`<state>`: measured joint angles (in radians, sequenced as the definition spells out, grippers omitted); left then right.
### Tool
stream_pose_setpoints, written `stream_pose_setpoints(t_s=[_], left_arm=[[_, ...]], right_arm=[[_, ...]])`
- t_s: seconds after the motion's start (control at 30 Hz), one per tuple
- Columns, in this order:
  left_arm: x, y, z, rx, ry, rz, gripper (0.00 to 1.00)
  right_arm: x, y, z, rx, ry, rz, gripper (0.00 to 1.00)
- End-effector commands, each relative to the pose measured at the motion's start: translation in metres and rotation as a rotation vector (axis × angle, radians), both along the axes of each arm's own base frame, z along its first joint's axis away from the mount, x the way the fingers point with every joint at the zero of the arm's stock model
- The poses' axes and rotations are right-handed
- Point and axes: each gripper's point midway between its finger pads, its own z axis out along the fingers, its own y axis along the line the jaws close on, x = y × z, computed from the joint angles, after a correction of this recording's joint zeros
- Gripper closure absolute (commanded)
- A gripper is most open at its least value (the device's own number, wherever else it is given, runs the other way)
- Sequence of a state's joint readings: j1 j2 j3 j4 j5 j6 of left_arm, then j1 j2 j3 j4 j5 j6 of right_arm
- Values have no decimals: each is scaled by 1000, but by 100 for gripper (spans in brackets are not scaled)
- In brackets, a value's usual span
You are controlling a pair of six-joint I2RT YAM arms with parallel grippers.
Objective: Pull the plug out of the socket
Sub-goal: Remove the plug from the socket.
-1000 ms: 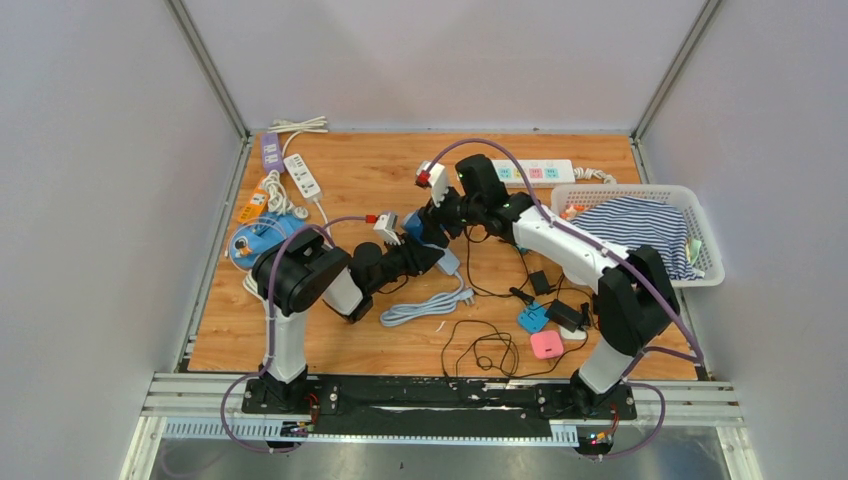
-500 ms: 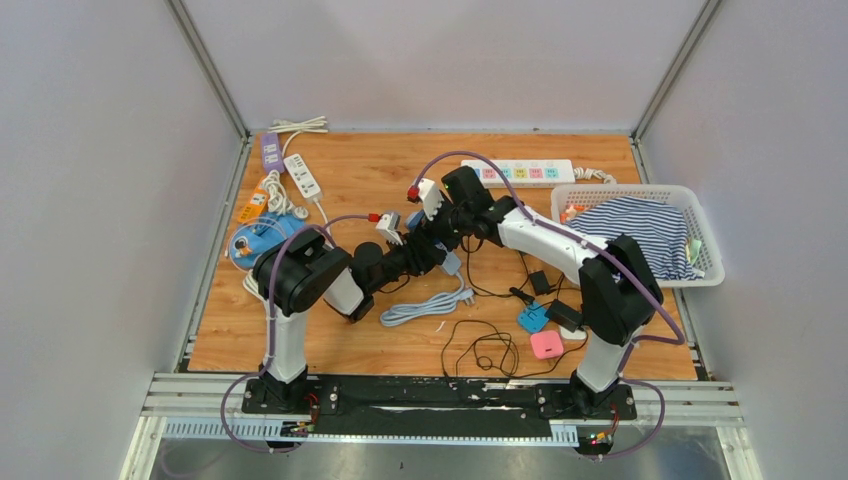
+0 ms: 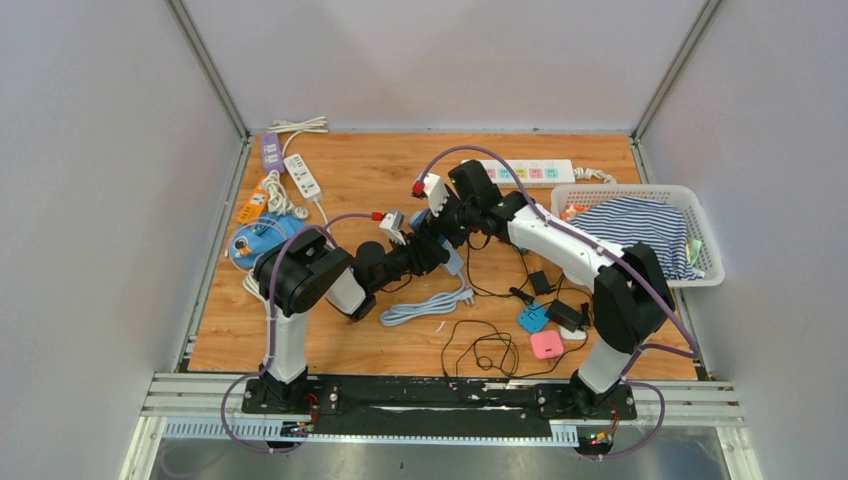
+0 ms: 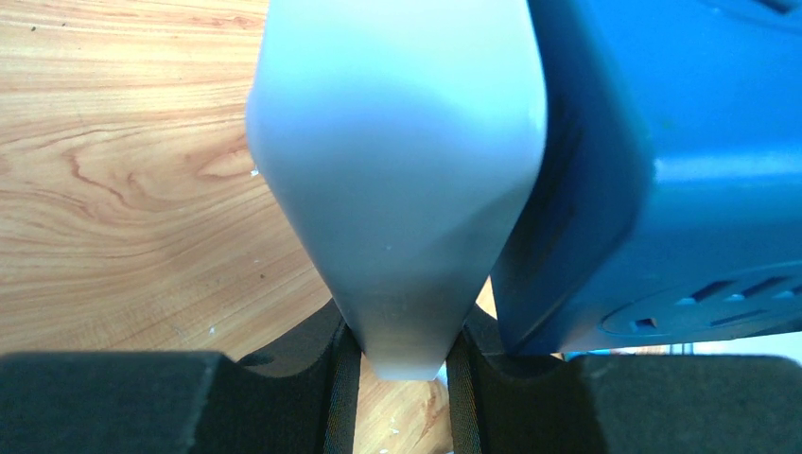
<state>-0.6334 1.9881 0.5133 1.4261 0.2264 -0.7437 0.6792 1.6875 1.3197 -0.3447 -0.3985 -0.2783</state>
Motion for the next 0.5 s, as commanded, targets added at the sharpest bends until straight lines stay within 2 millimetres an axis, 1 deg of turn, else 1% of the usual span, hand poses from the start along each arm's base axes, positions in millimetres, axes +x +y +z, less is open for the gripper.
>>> stream_pose_setpoints(t_s=[0.0, 0.13, 0.27, 0.3, 0.37, 0.4, 0.47], left_arm=[[2, -9, -5, 38, -29, -16, 100], [1, -13, -6, 53, -31, -25, 100], [-1, -15, -6, 57, -35, -33, 100], [-1, -15, -6, 57, -37, -34, 100], [-1, -16, -5, 57, -40, -35, 100], [-2, -16, -6, 58, -39, -35, 100], [-1, -15, -6, 59, -40, -30, 100]], right_arm=[[-5, 3, 30, 58, -14, 34, 7], [-1, 2, 29, 48, -22, 13, 9], [4, -2, 30, 46, -28, -7, 16], [5, -3, 29, 43, -28, -9, 20], [6, -4, 29, 42, -29, -11, 34], [6, -4, 30, 43, -31, -11, 43], [6, -5, 33, 45, -38, -12, 65]])
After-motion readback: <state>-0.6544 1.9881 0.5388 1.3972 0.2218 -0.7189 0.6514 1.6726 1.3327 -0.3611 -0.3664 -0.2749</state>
